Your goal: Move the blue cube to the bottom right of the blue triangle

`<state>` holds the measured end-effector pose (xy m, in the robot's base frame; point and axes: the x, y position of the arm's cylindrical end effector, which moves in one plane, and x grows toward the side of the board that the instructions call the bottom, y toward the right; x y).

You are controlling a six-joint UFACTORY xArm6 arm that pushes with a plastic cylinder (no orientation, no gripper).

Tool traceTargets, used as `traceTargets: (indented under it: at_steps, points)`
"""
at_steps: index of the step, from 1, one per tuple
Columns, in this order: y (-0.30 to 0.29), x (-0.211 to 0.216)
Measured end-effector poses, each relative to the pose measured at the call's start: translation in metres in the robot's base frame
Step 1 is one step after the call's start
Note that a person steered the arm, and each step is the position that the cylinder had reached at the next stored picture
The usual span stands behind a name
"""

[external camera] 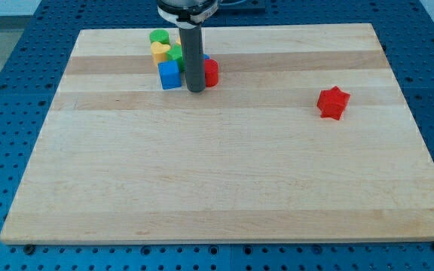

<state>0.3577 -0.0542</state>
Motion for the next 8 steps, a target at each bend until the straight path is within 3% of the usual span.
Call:
traceTargets:
  at_steps: [3,4,5,6,8]
  points:
    - [0.000,0.013]
    - [-0.036,0.043]
    - [-0.118,0.033]
    - [-0.133,-0.011]
    - [-0.051,-0.020]
